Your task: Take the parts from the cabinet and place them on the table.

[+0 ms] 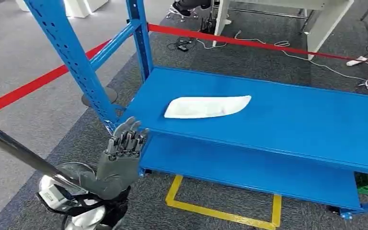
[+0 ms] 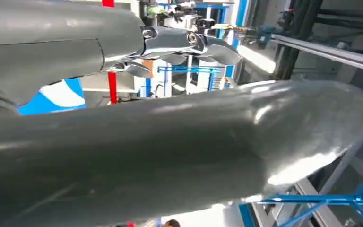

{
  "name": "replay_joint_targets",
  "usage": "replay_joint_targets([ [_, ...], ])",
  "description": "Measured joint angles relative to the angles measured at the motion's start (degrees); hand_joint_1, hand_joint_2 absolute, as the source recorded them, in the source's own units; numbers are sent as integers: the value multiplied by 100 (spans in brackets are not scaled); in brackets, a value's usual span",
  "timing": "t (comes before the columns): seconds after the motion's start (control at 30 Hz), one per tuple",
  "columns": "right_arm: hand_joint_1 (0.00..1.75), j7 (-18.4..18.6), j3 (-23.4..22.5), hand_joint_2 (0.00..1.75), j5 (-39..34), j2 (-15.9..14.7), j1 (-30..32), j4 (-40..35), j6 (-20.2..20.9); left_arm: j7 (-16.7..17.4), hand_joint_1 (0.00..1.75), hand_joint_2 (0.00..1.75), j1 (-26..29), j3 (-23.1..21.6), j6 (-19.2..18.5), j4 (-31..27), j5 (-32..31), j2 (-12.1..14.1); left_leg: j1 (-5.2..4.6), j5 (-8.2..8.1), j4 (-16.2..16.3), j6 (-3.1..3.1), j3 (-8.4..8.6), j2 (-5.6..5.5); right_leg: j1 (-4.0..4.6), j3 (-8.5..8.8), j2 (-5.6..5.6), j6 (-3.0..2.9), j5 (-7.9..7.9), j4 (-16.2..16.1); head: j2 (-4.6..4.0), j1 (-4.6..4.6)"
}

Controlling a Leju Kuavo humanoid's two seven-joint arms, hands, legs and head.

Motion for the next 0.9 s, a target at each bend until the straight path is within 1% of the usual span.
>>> replay_joint_targets([
  [0.03,0,0,-4,0,-2,0,8,0,0,0,0,0,0,2,11,0,2,0,3,-54,0,-10,65,-17,-6,-27,-1,6,88,-147,0,-9],
  [0.07,0,2,-7,0,-2,0,6,0,0,0,0,0,0,0,24,0,7,0,9,-114,0,-28,141,-22,-11,58,-2,-4,320,-493,0,0],
  [0.1,0,2,-9,0,-2,-2,6,0,-2,0,0,0,-1,0,39,0,9,0,20,-179,0,-53,229,-24,-17,208,-3,3,652,-954,0,-4],
  [0.13,0,2,-9,0,-2,-4,10,0,-2,0,0,0,0,0,50,0,9,0,27,-255,0,-89,315,-23,-28,364,-9,30,1063,-1438,0,2],
  [0.17,0,2,-11,0,-7,-4,28,4,0,0,0,0,-3,2,59,2,9,2,0,-328,34,-130,376,-23,-22,385,-39,16,1296,-1642,0,22],
  [0.2,0,-4,-11,0,-7,-4,20,4,7,0,0,0,-7,11,72,9,9,-2,-21,-363,9,-157,353,-23,-7,450,-34,-113,1130,-1617,0,20],
  [0.23,0,-9,-11,0,-7,-4,4,4,4,0,0,0,-5,7,76,9,18,0,-20,-387,-19,-192,381,-24,-5,437,-16,-155,1233,-1601,0,7],
  [0.27,0,-2,-13,0,-9,-7,2,4,0,0,0,0,-5,7,79,9,20,2,-18,-368,-14,-219,410,-24,0,431,-15,-187,1209,-1604,0,20],
  [0.3,0,-2,-17,0,-9,-7,6,4,0,0,0,0,-6,7,81,9,33,2,-15,-360,-20,-235,412,-24,-17,454,0,-212,1211,-1606,0,13],
  [0.33,0,-2,-20,0,-11,-9,1,2,-2,0,0,0,-6,7,81,9,53,2,-12,-351,111,-257,347,-16,-30,479,2,-239,1201,-1637,0,13],
  [0.37,0,-4,-20,0,-11,-9,-10,2,-2,0,0,0,-7,7,83,9,55,4,-12,-414,394,-290,181,-11,-31,495,3,-269,1182,-1648,0,-24],
  [0.4,0,-11,-20,0,-11,-7,-22,2,-2,0,0,0,-6,9,89,9,55,7,-10,-581,770,-319,-63,-11,-30,497,2,-289,1169,-1650,0,-28],
  [0.43,0,-19,-20,0,-11,-7,-25,2,6,0,0,0,-6,9,96,9,55,7,-10,-794,1177,-337,-334,-10,-25,498,2,-309,1154,-1650,0,-33],
  [0.47,0,-52,-20,0,-13,-7,-23,2,22,0,0,0,-6,11,101,9,55,9,-11,-973,1529,-345,-588,-11,-20,500,-1,-326,1140,-1650,0,-33],
  [0.5,0,-114,-20,0,-13,-7,-23,2,81,0,0,0,-6,15,101,9,57,11,-11,-1009,1728,-345,-787,-11,-12,506,1,-337,1131,-1650,0,-33],
  [0.53,0,-169,-22,0,-26,-9,-22,2,160,0,0,0,-6,20,100,11,59,13,-12,-874,1659,-330,-836,-10,-6,520,7,-344,1122,-1650,0,-33],
  [0.57,0,-188,-22,0,-37,-9,-23,2,208,0,0,0,-6,22,100,11,59,13,-16,-614,1397,-299,-772,-11,1,544,16,-342,1112,-1651,0,-30],
  [0.6,0,-190,-26,0,-50,-9,-24,2,232,0,0,0,-6,22,98,11,59,13,-26,-311,1008,-263,-633,-10,7,569,26,-338,1106,-1653,0,-35],
  [0.63,0,-190,-31,0,-61,-7,-23,2,251,0,0,0,-6,22,94,11,59,13,-42,-22,575,-212,-463,-6,8,591,33,-334,1103,-1656,0,-31],
  [0.67,0,-184,-33,0,-90,-7,-23,2,265,0,0,0,-7,22,90,11,59,13,-72,160,229,-150,-342,26,8,598,34,-318,1104,-1654,0,-30],
  [0.7,0,-162,-39,0,-124,-7,-22,2,302,0,0,0,-12,22,85,13,61,13,-91,-42,140,-159,-349,30,36,590,43,-277,1104,-1630,0,-37],
  [0.73,0,-129,-50,0,-164,-9,-23,2,325,0,0,0,-14,20,79,22,66,4,-88,-35,157,-161,-354,24,34,578,35,-230,1108,-1661,0,-26],
  [0.77,0,-92,-78,0,-212,-9,-21,2,360,0,0,0,-14,20,66,26,70,0,-89,94,143,-135,-359,23,30,592,28,-194,1100,-1670,0,-37],
  [0.8,0,-72,-116,0,-241,-9,-23,2,387,0,0,0,-14,20,57,35,79,0,-84,121,136,-97,-347,19,30,611,25,-158,1103,-1682,0,-20],
  [0.83,0,-70,-142,0,-273,-9,-26,2,415,0,0,0,-16,15,48,35,79,-4,-34,211,85,-72,-314,29,27,571,14,-125,1086,-1639,0,-44],
  [0.87,0,-72,-157,0,-297,-9,-24,2,431,0,0,0,-21,6,37,44,85,-4,-31,218,84,-66,-308,37,29,541,5,-88,969,-1516,0,-8],
  [0.9,0,-72,-181,175,-317,-9,-26,2,455,0,0,0,-24,-4,35,48,94,-2,-28,226,84,-43,-311,39,27,424,4,-63,745,-1213,0,24],
])
